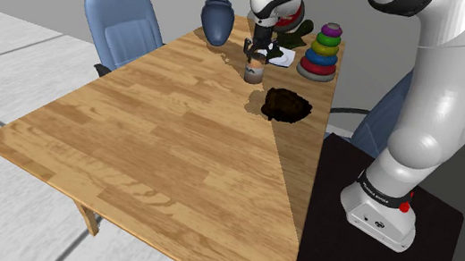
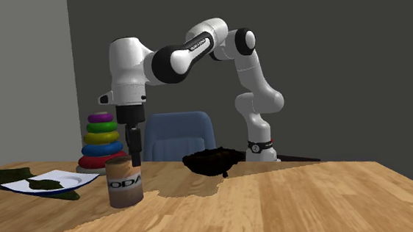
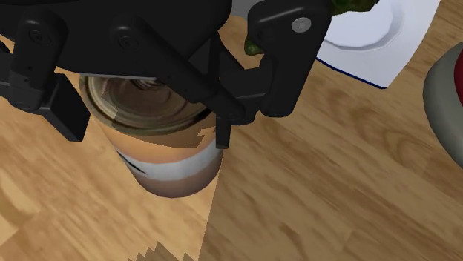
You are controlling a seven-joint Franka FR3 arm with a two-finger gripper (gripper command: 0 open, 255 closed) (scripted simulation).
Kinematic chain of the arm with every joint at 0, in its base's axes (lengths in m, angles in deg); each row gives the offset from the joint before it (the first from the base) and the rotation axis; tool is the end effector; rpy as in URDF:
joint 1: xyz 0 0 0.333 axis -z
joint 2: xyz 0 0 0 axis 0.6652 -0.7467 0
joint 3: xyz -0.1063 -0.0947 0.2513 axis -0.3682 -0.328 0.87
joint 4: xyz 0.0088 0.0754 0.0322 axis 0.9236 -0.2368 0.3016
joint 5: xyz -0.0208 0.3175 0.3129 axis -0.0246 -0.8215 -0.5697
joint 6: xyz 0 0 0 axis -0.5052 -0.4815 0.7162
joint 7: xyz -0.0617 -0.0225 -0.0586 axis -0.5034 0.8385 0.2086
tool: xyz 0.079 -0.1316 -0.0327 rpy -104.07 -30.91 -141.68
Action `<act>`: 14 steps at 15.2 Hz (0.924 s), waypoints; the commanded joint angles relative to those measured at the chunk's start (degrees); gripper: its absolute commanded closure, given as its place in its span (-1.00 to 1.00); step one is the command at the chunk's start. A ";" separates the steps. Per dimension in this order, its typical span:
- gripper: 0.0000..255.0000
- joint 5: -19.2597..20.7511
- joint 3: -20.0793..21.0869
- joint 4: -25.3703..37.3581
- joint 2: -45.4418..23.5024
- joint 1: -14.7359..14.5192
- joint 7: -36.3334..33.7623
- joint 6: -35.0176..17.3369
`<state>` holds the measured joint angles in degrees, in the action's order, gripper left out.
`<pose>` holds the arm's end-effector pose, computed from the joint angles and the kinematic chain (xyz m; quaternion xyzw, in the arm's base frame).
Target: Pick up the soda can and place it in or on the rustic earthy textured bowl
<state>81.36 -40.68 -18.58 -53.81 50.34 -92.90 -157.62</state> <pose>0.6885 -0.1386 0.2557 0.9658 -0.2592 0.0005 0.0046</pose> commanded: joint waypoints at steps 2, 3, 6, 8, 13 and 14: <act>1.00 0.02 -0.02 0.17 0.27 0.02 0.01 0.54; 1.00 0.04 -0.03 0.52 0.58 0.01 0.00 1.19; 1.00 0.09 -0.05 1.66 1.40 0.00 -0.01 3.16; 1.00 0.12 -0.07 2.49 1.90 -0.01 -0.02 4.49; 1.00 0.18 -0.10 4.83 2.96 -0.01 -0.04 7.89; 1.00 0.19 -0.10 5.35 3.14 -0.01 -0.05 8.58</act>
<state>81.54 -40.76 -13.84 -50.88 50.31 -92.97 -149.81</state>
